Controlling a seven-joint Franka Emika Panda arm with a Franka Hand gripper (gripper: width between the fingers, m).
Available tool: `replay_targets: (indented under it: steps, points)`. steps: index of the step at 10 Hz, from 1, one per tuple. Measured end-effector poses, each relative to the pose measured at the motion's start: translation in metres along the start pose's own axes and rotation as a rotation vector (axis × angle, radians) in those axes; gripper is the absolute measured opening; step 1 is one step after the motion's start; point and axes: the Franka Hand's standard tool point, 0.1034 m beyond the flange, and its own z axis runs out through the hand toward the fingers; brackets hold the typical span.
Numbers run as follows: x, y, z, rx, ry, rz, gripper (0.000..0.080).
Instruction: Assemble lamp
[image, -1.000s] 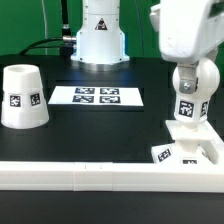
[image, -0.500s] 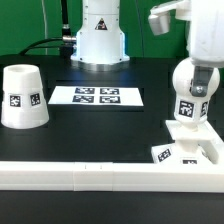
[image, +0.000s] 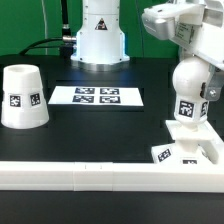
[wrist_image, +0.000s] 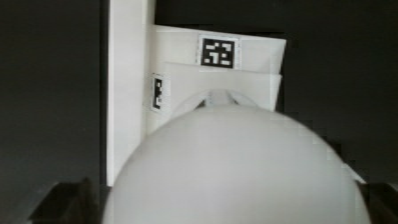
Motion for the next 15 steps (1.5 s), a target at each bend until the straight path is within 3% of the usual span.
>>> replay_targets:
  steps: [1,6,8,15]
  points:
    - [-0.0015,0.0001,0.0001,0.000,0.000,0.002,0.0575]
    - [-0.0022,0.0001,0.0002,0.001,0.001,0.055,0.0576]
    - [-0.0050,-0.0017,0.0007,0.014,0.002,0.290,0.0576]
    - [-0.0023,-0.0016,0.0011,0.013,0.000,0.825,0.0576]
